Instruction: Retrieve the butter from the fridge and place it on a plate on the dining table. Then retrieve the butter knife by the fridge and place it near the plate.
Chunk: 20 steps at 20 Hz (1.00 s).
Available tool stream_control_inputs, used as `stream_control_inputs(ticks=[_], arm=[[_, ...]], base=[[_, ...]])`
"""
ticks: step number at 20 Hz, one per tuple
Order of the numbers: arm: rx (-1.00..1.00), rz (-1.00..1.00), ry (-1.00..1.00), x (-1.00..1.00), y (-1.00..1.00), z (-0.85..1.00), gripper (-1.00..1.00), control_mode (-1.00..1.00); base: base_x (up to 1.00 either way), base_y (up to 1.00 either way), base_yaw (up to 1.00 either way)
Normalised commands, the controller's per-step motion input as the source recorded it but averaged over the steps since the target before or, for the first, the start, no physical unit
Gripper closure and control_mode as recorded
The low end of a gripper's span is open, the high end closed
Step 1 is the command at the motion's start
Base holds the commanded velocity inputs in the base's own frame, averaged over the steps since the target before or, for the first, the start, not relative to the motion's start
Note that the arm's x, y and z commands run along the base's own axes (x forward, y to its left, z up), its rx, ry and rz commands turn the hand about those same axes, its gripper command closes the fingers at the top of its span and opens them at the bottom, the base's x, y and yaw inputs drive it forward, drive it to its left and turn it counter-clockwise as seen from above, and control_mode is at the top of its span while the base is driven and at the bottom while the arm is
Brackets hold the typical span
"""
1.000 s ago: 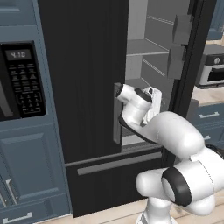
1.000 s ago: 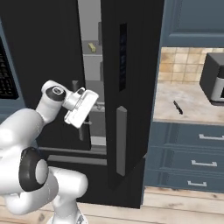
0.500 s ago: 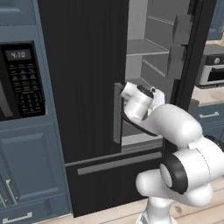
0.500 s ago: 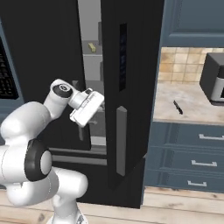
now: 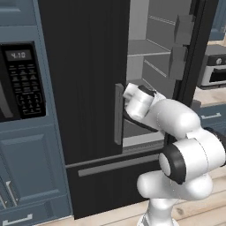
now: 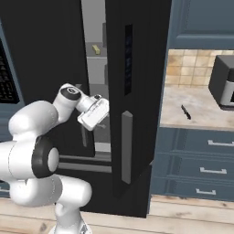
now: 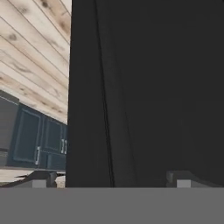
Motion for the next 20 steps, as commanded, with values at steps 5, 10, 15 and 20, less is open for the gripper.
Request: stream_control_inputs(ticks=[5, 10, 15, 20], arm=[[0.00, 0.02, 0.13, 0.00, -0.34, -0.11, -1.00, -1.00], [0.00, 0.02, 0.09, 0.00, -0.17, -0.07, -1.00, -1.00], [0.00, 0.00, 0.07, -0.12, -0.37, -0.04, -1.00, -1.00], [0.01, 0.00, 0.03, -0.48, -0.76, 0.00, -1.00, -1.00]], base=[[0.00, 0.00, 0.00], [0.00, 0.00, 0.00], [0.00, 0.00, 0.00], [0.00, 0.00, 0.00]])
